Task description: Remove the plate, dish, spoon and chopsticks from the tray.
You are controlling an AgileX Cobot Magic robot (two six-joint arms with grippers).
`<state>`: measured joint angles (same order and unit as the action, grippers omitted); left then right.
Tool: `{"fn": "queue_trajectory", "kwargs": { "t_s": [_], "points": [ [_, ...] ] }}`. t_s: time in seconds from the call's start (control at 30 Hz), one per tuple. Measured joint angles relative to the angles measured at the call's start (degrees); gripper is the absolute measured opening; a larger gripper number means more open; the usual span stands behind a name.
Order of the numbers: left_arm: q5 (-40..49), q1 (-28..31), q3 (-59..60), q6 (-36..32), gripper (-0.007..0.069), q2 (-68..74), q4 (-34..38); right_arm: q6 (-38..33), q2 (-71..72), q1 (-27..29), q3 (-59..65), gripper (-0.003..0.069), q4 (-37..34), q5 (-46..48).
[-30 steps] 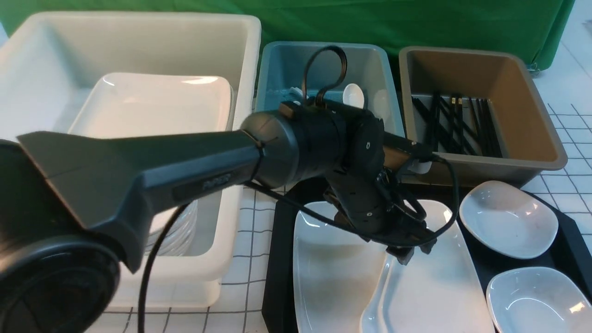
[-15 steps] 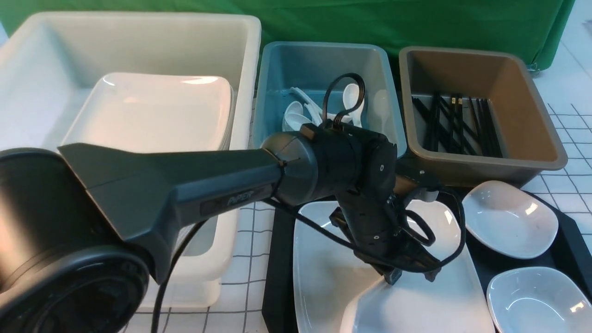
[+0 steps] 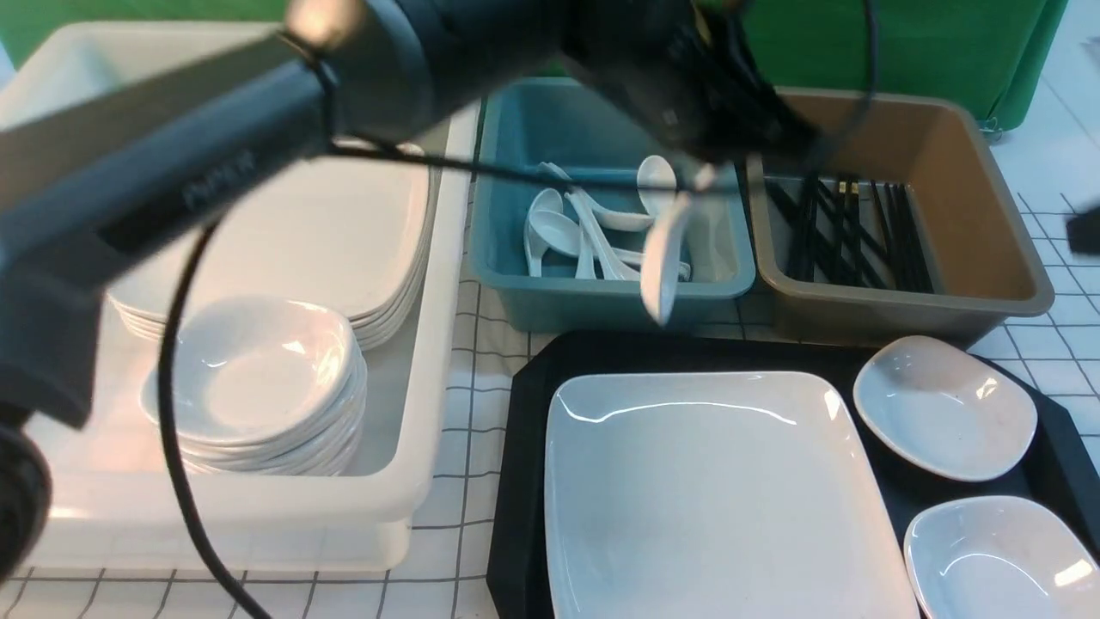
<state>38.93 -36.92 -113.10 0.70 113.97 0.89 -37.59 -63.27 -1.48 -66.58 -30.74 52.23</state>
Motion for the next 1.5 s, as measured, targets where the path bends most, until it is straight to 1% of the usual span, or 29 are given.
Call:
{"fn": "queue_trajectory", "kwargs": {
  "t_s": [0.1,0.2,0.3,0.37,0.4,0.47,0.5,0.53,0.57,0.6,0.63,0.67,0.7,0.77,0.8,0.83,0.87,0.9,0.93,0.97,1.0,1.03,1.07,1.1,1.13,1.23,1.27,1.33,1.5],
  "points": [
    [-6.65,3.82,-0.22,0.90,0.0021,0.69,-0.57,-3.62,-0.20,-4.02,0.01,0.0054,-3.90,-9.09],
    [-10.77,6.55,-0.22,2.55,0.0029,2.06,-0.57,-5.06,-0.92,-7.53,0.01,0.0062,-4.81,-13.27],
    [-13.35,8.50,-0.22,4.69,0.0074,4.49,-0.89,-6.12,-1.71,-10.72,0.01,0.0080,-4.81,-15.00],
    [-14.59,8.95,-0.22,5.12,0.0120,5.74,-0.89,-6.17,-1.84,-11.87,0.01,0.0099,-4.86,-15.21],
    [-15.39,9.14,-0.22,5.38,0.0171,6.85,-0.89,-6.17,-1.84,-12.71,0.01,0.0124,-4.84,-15.28],
    [-16.11,9.20,-0.22,5.50,0.0245,8.60,-0.89,-6.22,-1.84,-13.15,0.01,0.0170,-4.89,-15.28],
    [-16.12,9.20,-0.22,5.50,0.0262,8.87,-0.89,-6.22,-1.84,-13.14,0.01,0.0175,-4.89,-15.28],
    [-16.06,9.20,-0.22,5.50,0.0294,9.38,-0.89,-6.22,-1.84,-13.21,0.01,0.0197,-4.82,-15.28],
    [-15.46,9.20,-0.22,5.50,0.0339,9.83,-1.34,-5.87,-1.84,-13.21,0.01,0.0235,-4.16,-14.58],
    [-13.96,9.20,-0.22,5.50,0.0375,9.87,-1.39,-5.32,-1.84,-13.21,0.01,0.0258,-2.92,-13.31],
    [-13.04,9.20,-0.22,5.56,0.0390,9.82,-1.39,-4.61,-1.84,-13.21,0.01,0.0270,-1.74,-12.24],
    [-10.57,9.20,-0.22,5.56,0.0412,9.26,-1.39,-2.10,-1.84,-13.23,0.01,0.0290,2.22,-9.01],
    [-8.67,9.20,-0.22,5.56,0.0418,8.77,-1.39,0.10,-1.84,-13.23,0.01,0.0297,5.81,-6.77],
    [-2.73,9.20,-0.22,5.23,0.0405,7.00,-0.89,7.65,-1.97,-13.23,0.01,0.0305,13.95,0.09],
    [1.27,9.20,-0.22,3.94,0.0373,5.69,0.06,11.37,-2.23,-13.23,0.07,0.0307,18.37,4.06],
    [4.11,9.20,-0.22,2.59,0.0350,4.74,1.53,12.88,-2.45,-13.23,0.22,0.0307,20.78,5.95],
    [7.71,9.20,-0.22,0.40,0.0288,3.50,3.60,14.85,-2.68,-13.23,0.77,0.0311,22.96,9.40],
    [11.15,9.20,-0.22,-2.04,0.0225,2.29,6.02,15.67,-3.02,-13.23,1.56,0.0316,24.40,11.77],
    [12.45,9.20,-0.22,-2.53,0.0197,2.05,6.52,15.83,-3.10,-13.23,1.75,0.0317,24.58,12.12],
    [16.85,8.79,-0.22,-7.02,0.0091,0.10,10.66,16.56,-3.74,-13.29,3.97,0.0338,25.38,13.45],
    [18.71,8.43,-0.22,-8.85,0.0057,-0.69,11.84,16.64,-4.01,-13.46,5.86,0.0360,25.39,13.48],
    [19.14,8.32,-0.22,-9.27,0.0050,-0.88,12.60,16.64,-4.09,-13.45,5.86,0.0360,25.45,13.41],
    [23.15,7.03,-0.22,-12.36,0.0013,-2.37,14.81,16.78,-4.75,-14.14,10.81,0.0419,25.52,11.67],
    [24.05,6.70,-0.22,-12.88,0.0008,-2.63,14.94,16.85,-4.85,-14.22,11.39,0.0426,25.52,11.14],
    [27.22,5.32,-0.03,-14.31,-0.0002,-3.55,15.54,16.84,-5.55,-14.95,16.09,0.0478,25.65,8.53],
    [29.99,1.86,2.82,-16.53,-0.0010,-5.95,15.60,16.41,-6.90,-16.34,23.75,0.0553,25.84,3.28],
    [30.22,0.91,3.86,-16.98,-0.0011,-6.47,15.60,16.41,-7.21,-16.72,25.54,0.0566,25.84,1.73],
    [30.48,-1.27,6.51,-18.18,-0.0012,-8.11,15.60,16.36,-8.28,-17.68,29.07,0.0581,25.95,-1.73],
    [29.22,-6.74,13.98,-20.55,-0.0013,-10.91,16.70,16.24,-10.14,-18.75,32.82,0.0584,26.07,-5.93]
  ]
}}
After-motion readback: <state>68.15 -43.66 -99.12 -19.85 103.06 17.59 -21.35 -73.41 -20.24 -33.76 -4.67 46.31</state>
